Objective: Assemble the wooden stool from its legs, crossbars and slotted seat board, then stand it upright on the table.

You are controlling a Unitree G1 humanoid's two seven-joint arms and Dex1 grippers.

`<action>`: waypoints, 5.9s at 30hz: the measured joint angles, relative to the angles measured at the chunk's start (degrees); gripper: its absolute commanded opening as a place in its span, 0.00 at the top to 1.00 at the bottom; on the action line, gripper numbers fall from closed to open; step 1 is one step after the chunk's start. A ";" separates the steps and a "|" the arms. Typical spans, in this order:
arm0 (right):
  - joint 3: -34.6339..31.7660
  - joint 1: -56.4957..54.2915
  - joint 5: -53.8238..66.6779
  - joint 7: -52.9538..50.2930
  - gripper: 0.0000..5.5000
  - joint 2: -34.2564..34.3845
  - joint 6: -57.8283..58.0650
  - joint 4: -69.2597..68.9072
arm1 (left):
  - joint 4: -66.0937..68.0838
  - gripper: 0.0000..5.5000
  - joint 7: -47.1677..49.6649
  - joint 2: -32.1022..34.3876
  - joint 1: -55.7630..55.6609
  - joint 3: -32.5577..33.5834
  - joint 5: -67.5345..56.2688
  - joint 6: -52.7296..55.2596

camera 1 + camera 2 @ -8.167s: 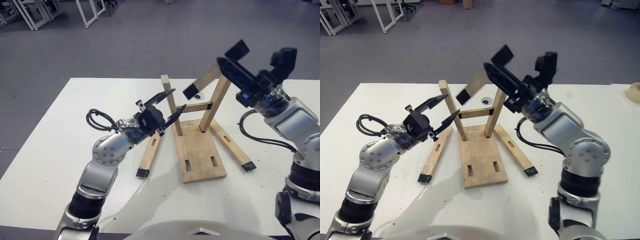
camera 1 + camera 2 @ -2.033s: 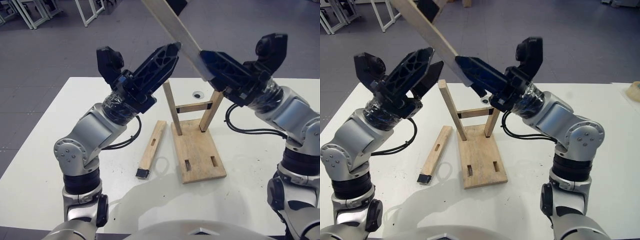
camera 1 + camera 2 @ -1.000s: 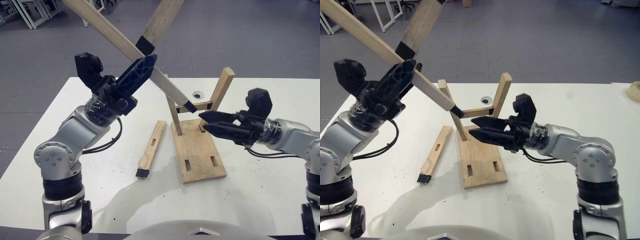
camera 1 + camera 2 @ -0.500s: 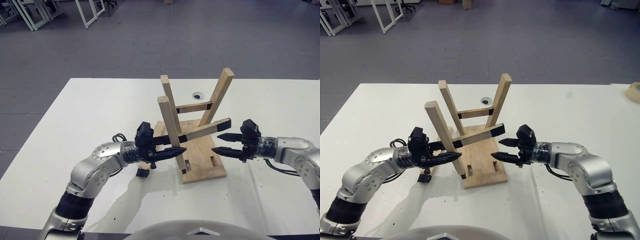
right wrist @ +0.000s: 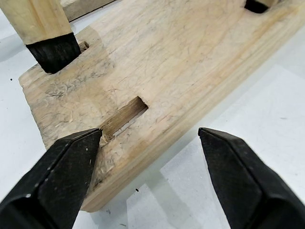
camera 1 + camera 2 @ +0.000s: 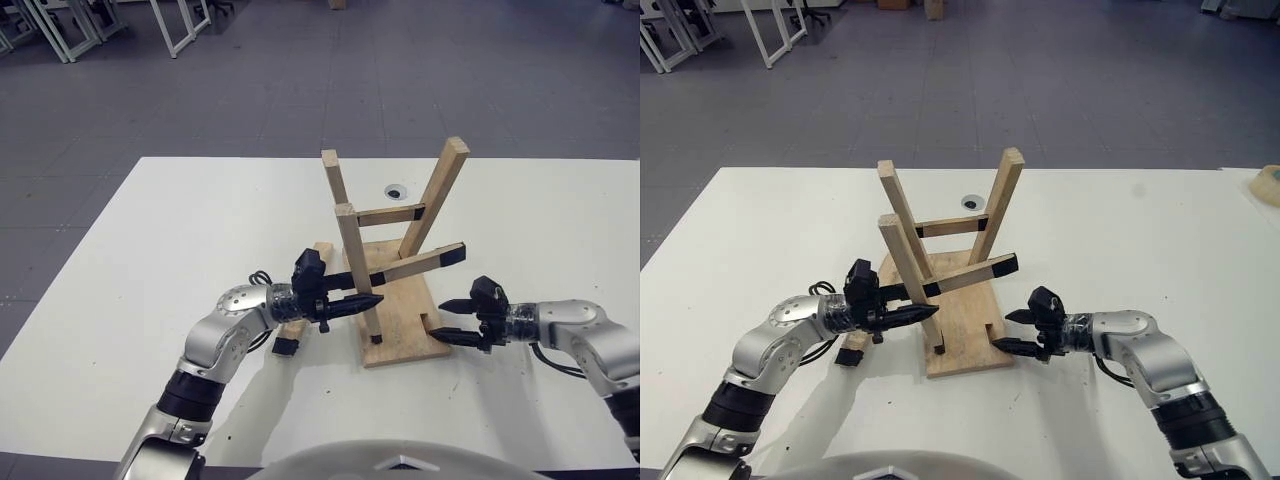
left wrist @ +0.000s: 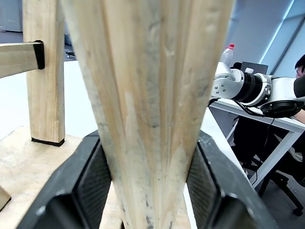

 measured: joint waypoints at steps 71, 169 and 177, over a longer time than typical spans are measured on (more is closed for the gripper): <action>-4.07 7.41 4.51 -5.84 0.32 7.14 4.67 -4.28 | -33.44 0.34 41.00 0.95 30.93 8.94 27.03 15.39; -26.11 -19.57 37.74 -4.49 0.63 -2.98 27.16 1.92 | -22.57 0.47 24.76 15.37 4.24 24.85 -24.40 18.73; -18.73 -10.27 17.53 5.15 0.63 -7.70 13.49 9.06 | -9.44 0.47 29.15 11.65 5.69 1.15 10.54 10.80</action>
